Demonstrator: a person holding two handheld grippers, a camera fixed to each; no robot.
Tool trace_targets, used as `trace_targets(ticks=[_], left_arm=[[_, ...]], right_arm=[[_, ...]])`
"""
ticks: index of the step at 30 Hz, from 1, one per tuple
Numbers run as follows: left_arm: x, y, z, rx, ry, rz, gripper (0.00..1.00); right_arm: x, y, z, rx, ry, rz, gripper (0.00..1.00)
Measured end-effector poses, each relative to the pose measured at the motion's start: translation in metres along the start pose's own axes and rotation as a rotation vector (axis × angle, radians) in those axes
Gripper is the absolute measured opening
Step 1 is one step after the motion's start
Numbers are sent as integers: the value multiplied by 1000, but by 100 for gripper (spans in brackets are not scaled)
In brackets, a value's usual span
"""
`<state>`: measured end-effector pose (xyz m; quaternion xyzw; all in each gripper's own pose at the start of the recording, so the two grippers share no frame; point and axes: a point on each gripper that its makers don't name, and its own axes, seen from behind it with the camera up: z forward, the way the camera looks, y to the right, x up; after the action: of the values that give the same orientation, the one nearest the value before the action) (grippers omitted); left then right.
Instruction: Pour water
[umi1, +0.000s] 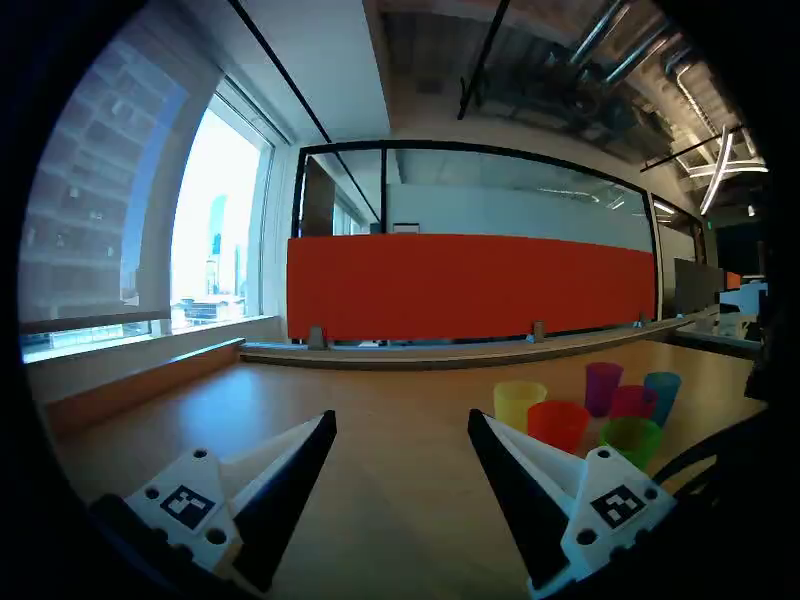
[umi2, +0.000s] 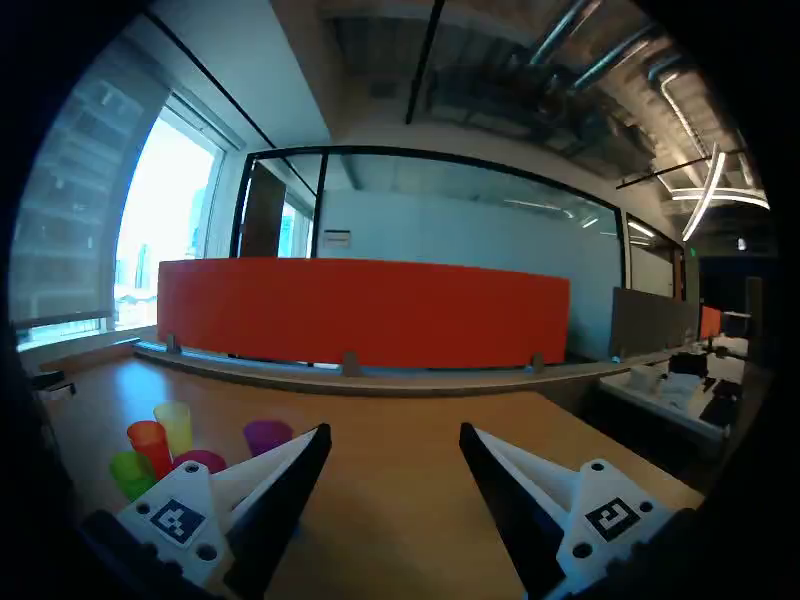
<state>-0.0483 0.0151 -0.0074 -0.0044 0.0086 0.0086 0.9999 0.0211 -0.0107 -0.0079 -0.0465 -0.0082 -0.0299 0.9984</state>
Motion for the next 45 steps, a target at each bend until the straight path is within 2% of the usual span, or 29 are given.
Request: trace_targets(ticks=[15,30,33,45], left_arm=[[0,1,0,1,-1,1,98],[0,2,0,1,-2,3,98],[0,2,0,1,-2,3,98],[-1,2,0,1,-2,3,98]], right_arm=[[2,-3,-3,1,6,-7,100],[4,9,-5,-17,66,-27,100],[0,10,-4,-12,86,-17,100],[-34,10,3,48,94,33,100]])
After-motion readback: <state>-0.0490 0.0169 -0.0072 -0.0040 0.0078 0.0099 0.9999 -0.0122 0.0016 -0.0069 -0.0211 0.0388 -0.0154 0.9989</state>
